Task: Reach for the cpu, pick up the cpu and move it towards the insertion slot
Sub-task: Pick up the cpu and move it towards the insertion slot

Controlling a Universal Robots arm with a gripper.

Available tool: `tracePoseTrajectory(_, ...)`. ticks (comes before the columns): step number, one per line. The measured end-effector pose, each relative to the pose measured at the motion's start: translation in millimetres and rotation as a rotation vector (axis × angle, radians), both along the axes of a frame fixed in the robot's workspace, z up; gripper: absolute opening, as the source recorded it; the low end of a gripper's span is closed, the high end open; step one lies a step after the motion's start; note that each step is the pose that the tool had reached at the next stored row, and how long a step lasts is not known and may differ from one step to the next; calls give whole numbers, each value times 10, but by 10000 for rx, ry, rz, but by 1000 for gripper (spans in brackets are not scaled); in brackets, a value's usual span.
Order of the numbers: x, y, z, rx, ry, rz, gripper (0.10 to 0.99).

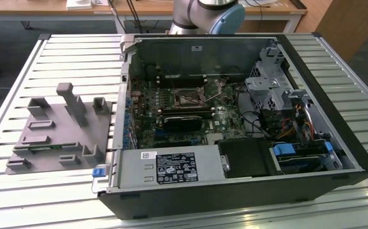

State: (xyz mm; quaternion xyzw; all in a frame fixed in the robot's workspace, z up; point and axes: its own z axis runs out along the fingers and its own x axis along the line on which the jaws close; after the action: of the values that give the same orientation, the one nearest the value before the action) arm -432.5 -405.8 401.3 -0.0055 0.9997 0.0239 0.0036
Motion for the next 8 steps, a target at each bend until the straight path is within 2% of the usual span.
tracePoseTrajectory(8, 161, -5, 4, 10, 7, -2, 545)
